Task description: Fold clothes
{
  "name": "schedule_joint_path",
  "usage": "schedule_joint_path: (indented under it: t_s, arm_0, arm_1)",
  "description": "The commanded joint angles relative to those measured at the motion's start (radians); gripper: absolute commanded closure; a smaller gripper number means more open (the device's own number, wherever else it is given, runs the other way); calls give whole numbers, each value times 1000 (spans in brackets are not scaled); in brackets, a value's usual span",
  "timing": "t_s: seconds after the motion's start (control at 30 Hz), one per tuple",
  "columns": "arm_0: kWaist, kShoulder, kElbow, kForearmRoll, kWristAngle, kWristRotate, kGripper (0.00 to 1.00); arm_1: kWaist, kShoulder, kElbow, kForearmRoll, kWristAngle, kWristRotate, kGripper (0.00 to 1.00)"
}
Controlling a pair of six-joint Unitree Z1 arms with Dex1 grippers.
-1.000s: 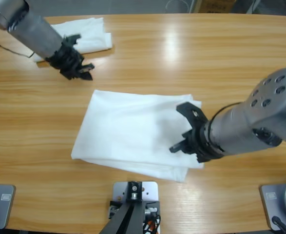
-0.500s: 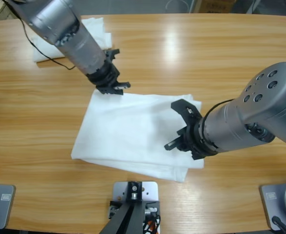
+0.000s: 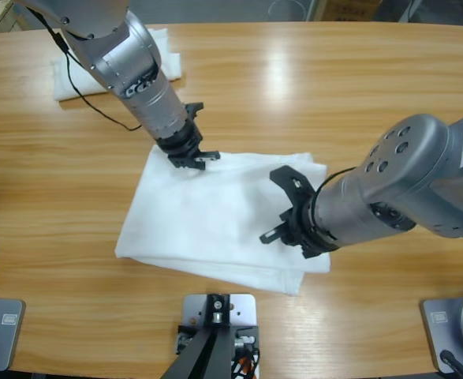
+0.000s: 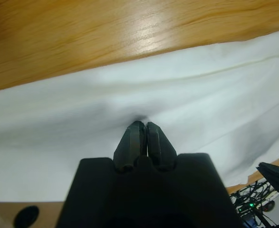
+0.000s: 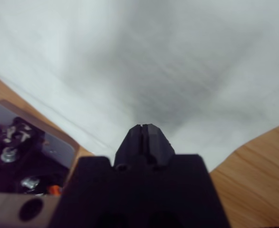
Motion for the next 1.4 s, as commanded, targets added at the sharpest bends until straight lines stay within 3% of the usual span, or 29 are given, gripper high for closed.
schedule_joint_path:
  t_s: [0.03, 0.5, 0.67, 0.8, 0.83, 0.87, 0.9, 1.0, 1.03, 1.07, 1.13, 1.17, 1.3, 1.37, 1.4]
  arm_0:
    - [8, 77, 0, -6, 9, -11, 1000]
    - [148, 52, 35, -6, 33, 38, 1000]
    - [188, -38, 67, -6, 35, 58, 1000]
    - [262, -207, 169, -6, 38, 74, 1000]
    - [277, -258, 207, -10, 35, 82, 1000]
    - [294, -307, 253, -28, 12, 104, 1000]
    - [311, -350, 302, -49, -35, 130, 1000]
    - [366, -439, 459, -100, -203, 229, 1000]
    - [383, -446, 509, -112, -268, 271, 952]
    - [395, -447, 555, -127, -314, 306, 636]
    - [401, -458, 646, -189, -366, 338, 152]
    - [401, -460, 689, -244, -395, 339, 26]
    - [404, -429, 788, -366, -426, 332, 11]
    - [412, -379, 829, -447, -491, 334, 157]
    - [412, -350, 847, -485, -514, 342, 184]
  arm_1:
    - [10, 83, 90, -85, 10, 17, 1000]
    - [10, 38, 167, -46, 14, 83, 1000]
    - [10, 52, 164, -52, 14, 83, 1000]
    - [10, 24, 152, -26, -10, 56, 1000]
    - [10, 6, 88, 53, -18, 18, 965]
    - [10, -18, -1, 144, -35, -7, 451]
    - [10, -42, -89, 228, -60, -21, 37]
    - [10, -83, -299, 420, -113, -38, 0]
    - [10, -96, -340, 459, -126, -39, 0]
    - [10, -115, -363, 484, -134, -39, 0]
    - [10, -164, -381, 523, -157, -36, 0]
    - [10, -196, -380, 541, -168, -29, 0]
    - [5, -372, -288, 574, -199, 14, 0]
    - [-14, -441, -217, 582, -196, 15, 0]
    - [-26, -467, -186, 591, -197, 15, 0]
